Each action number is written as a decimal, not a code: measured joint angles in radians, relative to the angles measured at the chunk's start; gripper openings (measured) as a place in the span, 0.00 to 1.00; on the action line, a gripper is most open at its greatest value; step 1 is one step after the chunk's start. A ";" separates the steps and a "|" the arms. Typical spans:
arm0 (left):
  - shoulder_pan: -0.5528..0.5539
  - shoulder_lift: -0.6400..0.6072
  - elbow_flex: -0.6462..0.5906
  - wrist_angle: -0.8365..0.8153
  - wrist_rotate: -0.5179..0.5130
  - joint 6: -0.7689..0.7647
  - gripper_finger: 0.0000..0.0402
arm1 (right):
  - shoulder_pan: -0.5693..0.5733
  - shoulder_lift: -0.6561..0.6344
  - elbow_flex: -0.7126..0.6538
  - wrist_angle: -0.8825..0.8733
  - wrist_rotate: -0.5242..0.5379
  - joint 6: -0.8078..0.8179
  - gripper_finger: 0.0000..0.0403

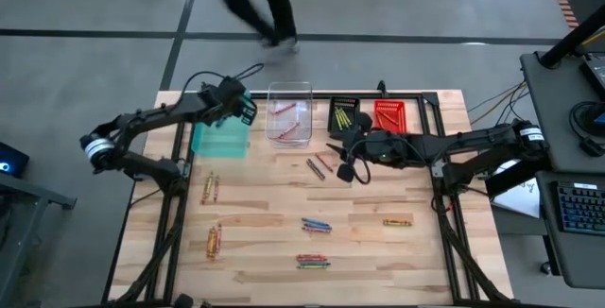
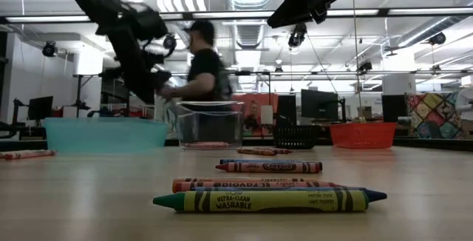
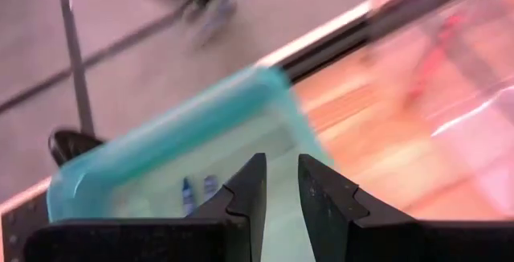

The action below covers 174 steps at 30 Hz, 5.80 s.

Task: Sort crayons
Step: Put the orange crayon into the orange bin

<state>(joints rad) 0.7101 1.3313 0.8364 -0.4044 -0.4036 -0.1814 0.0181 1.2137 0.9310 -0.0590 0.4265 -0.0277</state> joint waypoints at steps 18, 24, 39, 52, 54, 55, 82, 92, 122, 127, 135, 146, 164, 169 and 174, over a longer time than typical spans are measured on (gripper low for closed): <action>-0.535 -0.224 -0.010 0.046 -0.200 -0.018 0.14 | -0.024 0.000 0.000 -0.095 -0.193 0.239 0.24; -0.677 -0.221 -0.010 0.145 -0.200 0.065 0.14 | -0.023 0.000 0.000 -0.144 -0.314 0.318 0.24; -0.731 -0.211 -0.010 0.234 -0.200 0.147 0.14 | 0.019 0.163 0.045 -0.473 -0.434 0.484 0.23; -0.731 -0.189 -0.010 0.233 -0.200 0.173 0.14 | 0.074 0.234 0.144 -0.972 -0.506 0.437 0.17; -0.731 -0.189 -0.010 0.233 -0.200 0.173 0.14 | 0.105 0.219 0.121 -0.991 -0.510 0.387 0.17; -0.731 -0.189 -0.010 0.232 -0.199 0.173 0.14 | 0.123 0.213 0.108 -0.990 -0.512 0.375 0.17; -0.731 -0.136 -0.010 0.245 -0.198 0.139 0.14 | 0.579 0.196 -0.091 -0.858 -0.472 0.733 0.18; -0.731 -0.124 -0.010 0.256 -0.198 0.146 0.14 | 0.584 0.195 -0.120 -0.840 -0.400 0.779 0.32; -0.731 -0.124 -0.010 0.255 -0.199 0.146 0.14 | 0.584 0.195 -0.226 -0.721 -0.346 0.795 0.35; -0.731 -0.124 -0.010 0.256 -0.199 0.146 0.14 | 0.584 0.193 -0.240 -0.705 -0.344 0.795 0.35; -0.731 -0.124 -0.010 0.256 -0.199 0.146 0.14 | 0.574 0.193 -0.265 -0.666 -0.349 0.795 0.30; -0.731 -0.124 -0.010 0.257 -0.199 0.146 0.14 | 0.513 0.194 -0.270 -0.653 -0.368 0.738 0.06; -0.731 -0.124 -0.010 0.257 -0.199 0.146 0.14 | 0.325 0.048 -0.230 -0.663 -0.334 0.752 0.03; -0.731 -0.123 -0.010 0.257 -0.199 0.146 0.14 | 0.224 0.035 -0.179 -0.659 -0.347 0.675 0.03; -0.731 -0.123 -0.010 0.257 -0.199 0.146 0.14 | 0.125 0.045 -0.117 -0.645 -0.350 0.547 0.03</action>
<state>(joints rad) -0.0208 1.2087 0.8261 -0.1478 -0.6023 -0.0353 0.1431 1.2584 0.8137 -0.7045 0.0769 0.5190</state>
